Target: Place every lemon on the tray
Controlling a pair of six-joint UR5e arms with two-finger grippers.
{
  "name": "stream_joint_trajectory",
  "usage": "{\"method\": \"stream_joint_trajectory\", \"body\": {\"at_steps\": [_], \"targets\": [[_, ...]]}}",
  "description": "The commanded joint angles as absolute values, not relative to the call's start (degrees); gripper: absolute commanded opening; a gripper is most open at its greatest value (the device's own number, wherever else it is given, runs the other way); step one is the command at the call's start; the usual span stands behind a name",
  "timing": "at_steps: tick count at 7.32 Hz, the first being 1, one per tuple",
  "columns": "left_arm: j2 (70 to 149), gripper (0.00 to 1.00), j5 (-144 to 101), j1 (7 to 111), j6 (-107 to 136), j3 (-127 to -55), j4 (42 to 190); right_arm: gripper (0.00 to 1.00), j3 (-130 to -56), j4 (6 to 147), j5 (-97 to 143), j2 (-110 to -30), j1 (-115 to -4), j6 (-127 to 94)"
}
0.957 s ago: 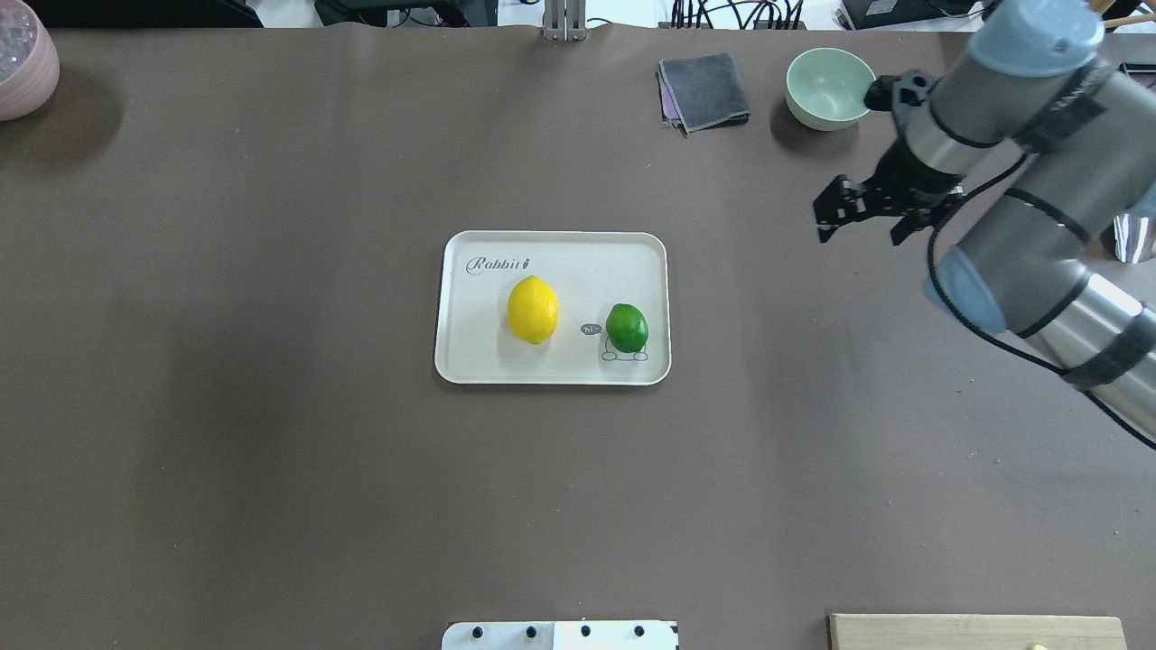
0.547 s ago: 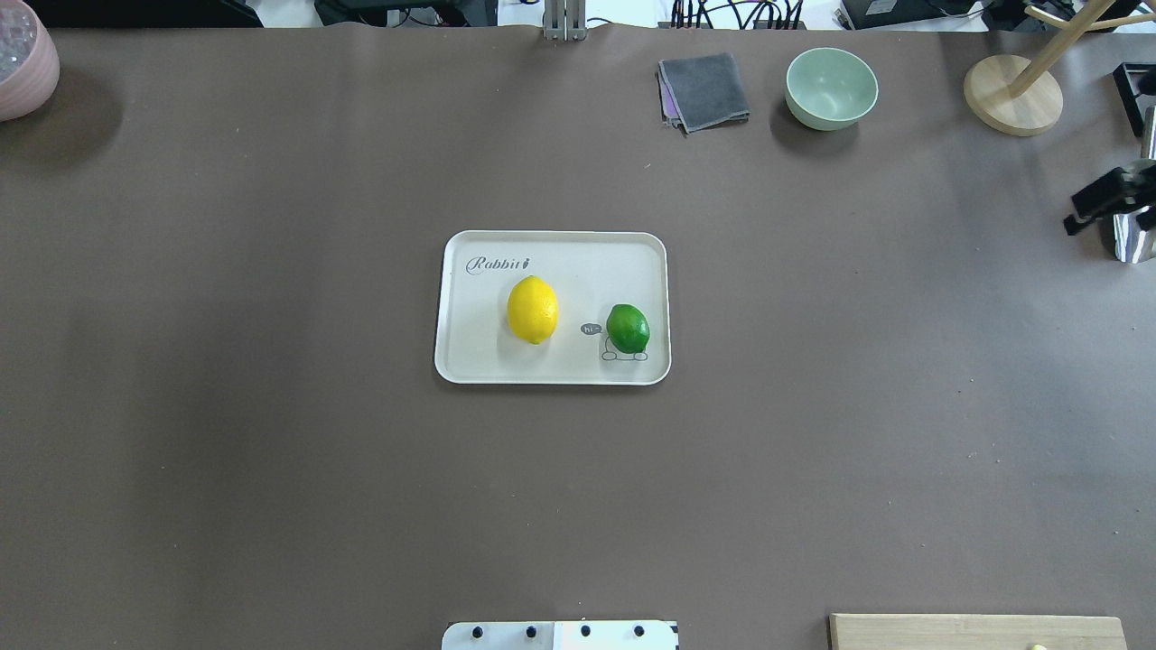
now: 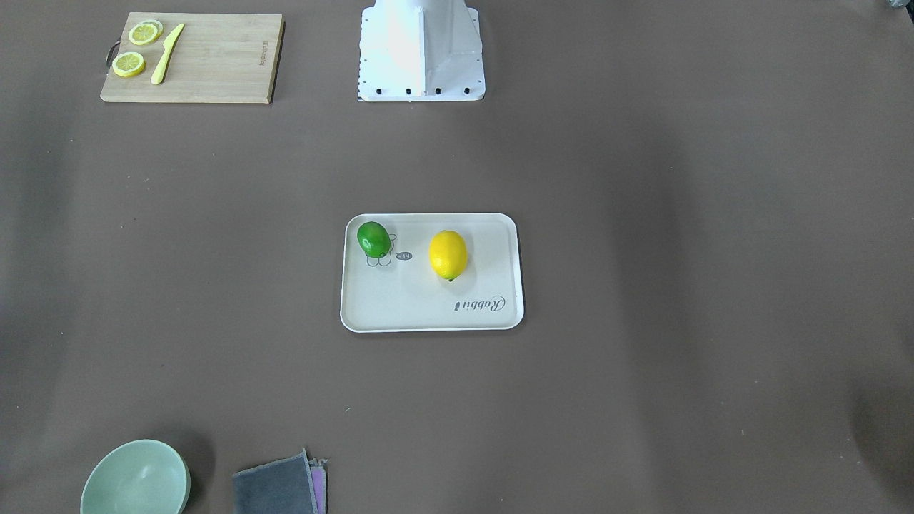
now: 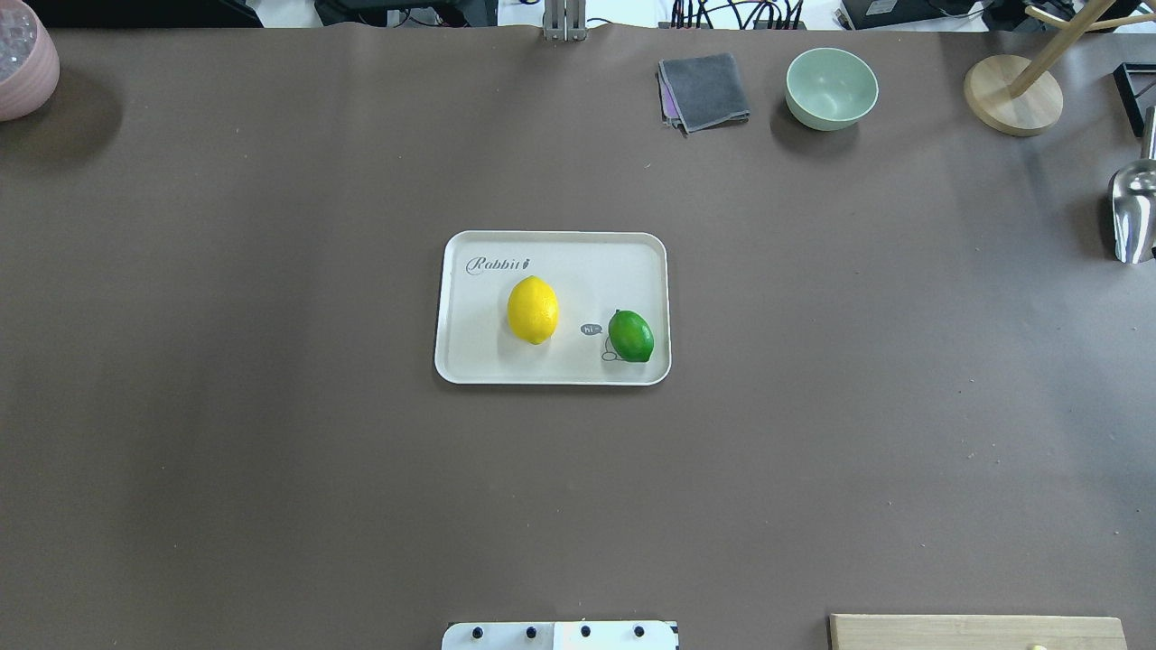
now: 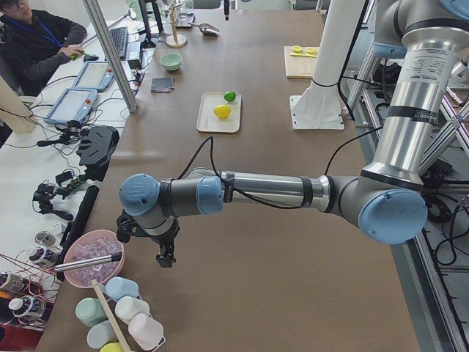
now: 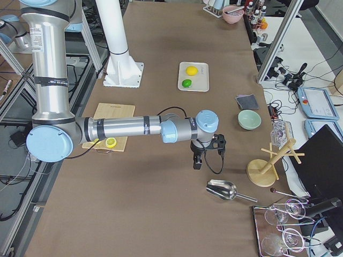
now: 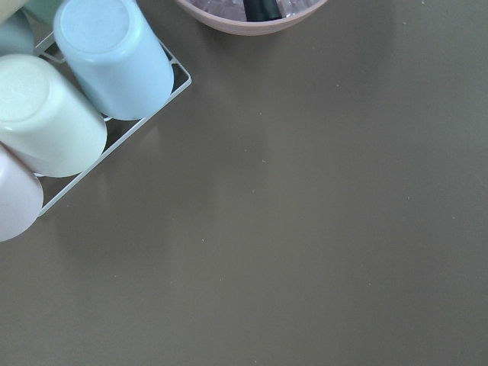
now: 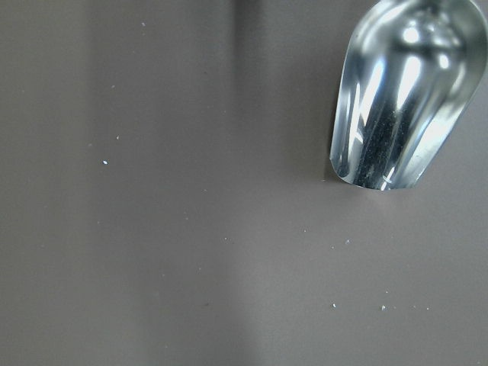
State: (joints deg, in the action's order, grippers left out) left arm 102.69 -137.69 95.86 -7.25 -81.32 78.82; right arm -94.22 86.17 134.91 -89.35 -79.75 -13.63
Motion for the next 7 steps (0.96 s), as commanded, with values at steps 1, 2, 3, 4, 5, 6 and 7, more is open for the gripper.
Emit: {"method": "stream_joint_trajectory", "body": {"at_steps": [1, 2, 3, 4, 5, 6, 7], "targets": [[102.8, 0.98, -137.5, 95.7, -1.6, -81.7, 79.4, 1.0, -94.7, 86.0, 135.0, -89.1, -79.8, -15.6], [102.9, 0.98, -137.5, 94.2, 2.3, -81.8, 82.8, 1.0, -94.7, 85.8, 135.1, -89.1, -79.7, -16.9], [102.8, 0.98, -137.5, 91.3, 7.4, -81.9, 87.7, 1.0, -94.6, 85.7, 135.1, -89.1, -79.6, -17.2], [102.7, 0.98, -137.3, 89.9, 9.4, -82.1, 89.5, 1.0, -94.4, 85.7, 135.1, -89.1, -79.5, -17.2], [102.0, 0.98, -137.4, 89.9, 9.2, -82.4, 90.0, 1.0, -94.4, 85.7, 135.1, -89.0, -79.3, -17.3], [100.8, 0.98, -137.5, 90.0, 9.1, -83.2, 90.1, 1.0, -94.3, 85.7, 135.1, -89.0, -79.3, -17.3], [99.6, 0.98, -137.5, 89.9, 9.2, -83.7, 90.3, 1.0, -94.3, 85.7, 135.1, -89.0, -79.2, -17.3]]}}
